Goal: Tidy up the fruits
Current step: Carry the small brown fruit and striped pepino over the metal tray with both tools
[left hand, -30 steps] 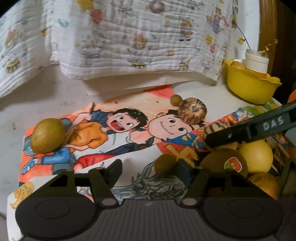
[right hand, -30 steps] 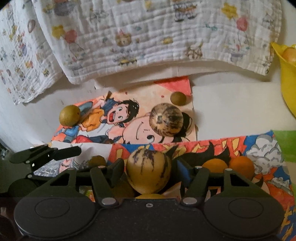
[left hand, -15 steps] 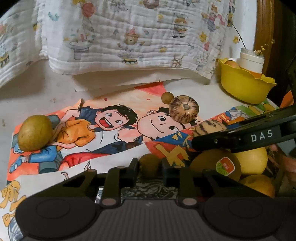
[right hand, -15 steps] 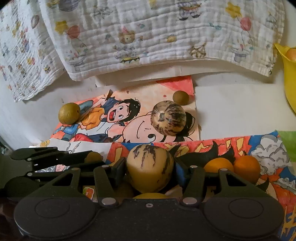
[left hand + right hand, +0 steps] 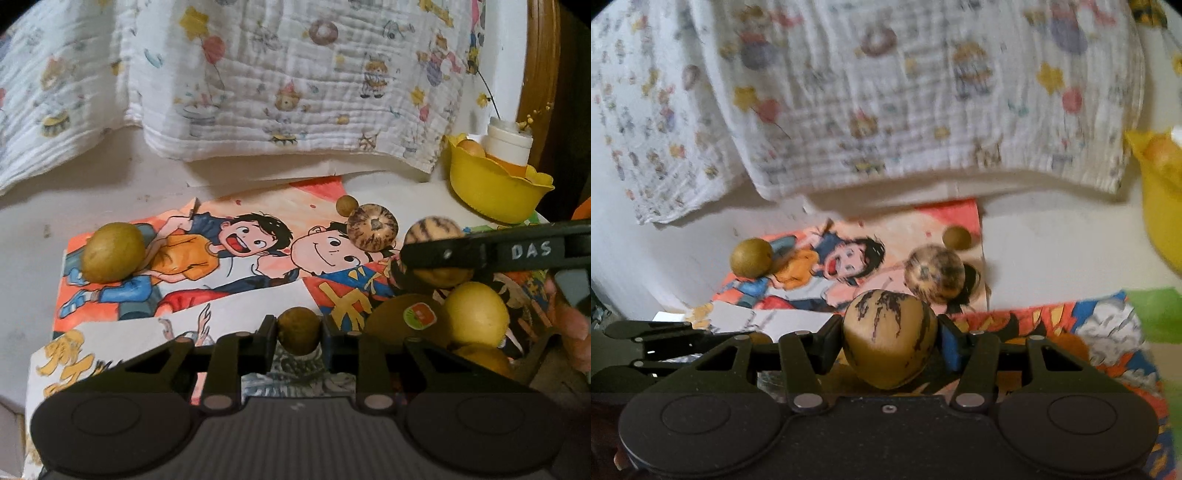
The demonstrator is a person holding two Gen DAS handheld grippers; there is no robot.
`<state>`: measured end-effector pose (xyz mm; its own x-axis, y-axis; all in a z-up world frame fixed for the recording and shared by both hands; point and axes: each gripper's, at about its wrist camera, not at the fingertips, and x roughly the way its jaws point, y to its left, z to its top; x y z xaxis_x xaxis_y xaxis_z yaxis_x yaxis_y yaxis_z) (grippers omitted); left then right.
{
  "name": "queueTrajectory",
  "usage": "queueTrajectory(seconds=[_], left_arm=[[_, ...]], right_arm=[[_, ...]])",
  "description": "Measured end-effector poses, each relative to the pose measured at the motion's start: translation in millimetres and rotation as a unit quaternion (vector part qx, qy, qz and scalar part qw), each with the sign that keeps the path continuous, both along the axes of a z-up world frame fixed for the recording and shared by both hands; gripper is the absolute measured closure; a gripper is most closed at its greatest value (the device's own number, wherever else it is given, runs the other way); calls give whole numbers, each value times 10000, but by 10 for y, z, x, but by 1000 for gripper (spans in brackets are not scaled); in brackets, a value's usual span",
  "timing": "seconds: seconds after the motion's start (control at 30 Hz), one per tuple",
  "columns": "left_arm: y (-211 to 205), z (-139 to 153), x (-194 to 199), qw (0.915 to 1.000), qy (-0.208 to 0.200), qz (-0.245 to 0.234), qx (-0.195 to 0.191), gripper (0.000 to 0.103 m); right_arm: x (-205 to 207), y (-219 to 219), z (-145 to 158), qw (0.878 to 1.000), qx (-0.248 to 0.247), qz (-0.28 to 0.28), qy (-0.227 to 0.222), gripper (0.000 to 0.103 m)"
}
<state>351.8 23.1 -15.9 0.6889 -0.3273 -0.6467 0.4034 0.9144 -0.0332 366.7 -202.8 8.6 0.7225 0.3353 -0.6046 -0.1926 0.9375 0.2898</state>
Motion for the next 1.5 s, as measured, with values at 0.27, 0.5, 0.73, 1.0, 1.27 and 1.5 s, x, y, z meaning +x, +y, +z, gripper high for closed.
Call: queueTrajectory(seconds=[0.27, 0.5, 0.73, 1.0, 1.27, 1.5], left_arm=[[47, 182, -453, 9999, -34, 92, -70, 76], [27, 283, -995, 9999, -108, 63, -59, 76], [-31, 239, -1526, 9999, -64, -18, -156, 76], [-39, 122, -2033, 9996, 26, -100, -258, 75], [-24, -27, -2382, 9997, 70, -136, -215, 75], [-12, -86, -2491, 10000, 18, -73, -56, 75]], right_arm=[[-502, 41, 330, 9991, 33, 293, -313, 48], [-1115, 37, 456, 9987, 129, 426, -230, 48], [-1700, 47, 359, 9977, 51, 640, -231, 48], [-2176, 107, 112, 9946, 2, 1032, -146, 48], [-2461, 140, -38, 9906, -303, 1288, -341, 48], [-2553, 151, -139, 9878, -496, 1429, -362, 47]])
